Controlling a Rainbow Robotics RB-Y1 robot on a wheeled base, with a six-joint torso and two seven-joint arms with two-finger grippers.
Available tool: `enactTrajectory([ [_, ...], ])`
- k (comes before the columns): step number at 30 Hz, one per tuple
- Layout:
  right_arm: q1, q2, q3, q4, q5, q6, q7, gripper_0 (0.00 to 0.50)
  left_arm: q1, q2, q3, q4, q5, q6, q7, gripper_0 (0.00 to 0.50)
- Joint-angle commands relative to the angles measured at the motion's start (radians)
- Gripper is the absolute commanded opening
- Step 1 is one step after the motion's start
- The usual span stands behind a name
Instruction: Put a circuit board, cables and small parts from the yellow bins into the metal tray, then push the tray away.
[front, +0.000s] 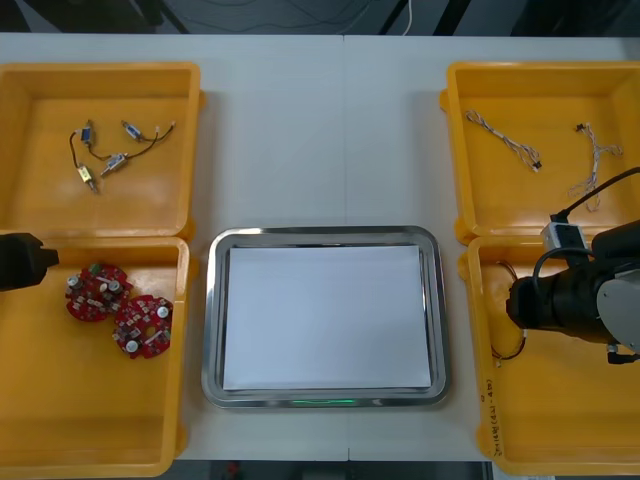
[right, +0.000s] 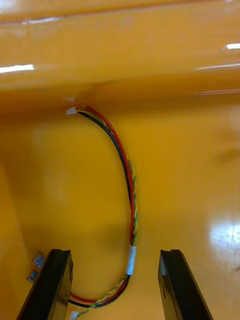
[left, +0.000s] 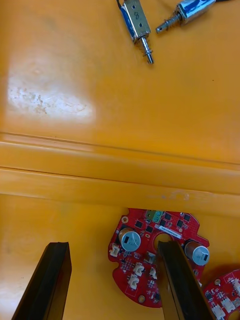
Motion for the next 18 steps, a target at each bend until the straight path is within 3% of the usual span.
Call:
enactTrajectory([
  [1,0.02,0.025,0.016,0.046,0.013,-0.054,0.043,0.5,0.024,0.043,-0.041,0.0,-0.025,-0.027,-0.126,0.5],
  [18,0.063,0.028,0.014,0.062,0.007,-0.077,0.04,0.5,0.04,0.043,-0.13,0.058,-0.075,-0.176,-0.12,0.5],
])
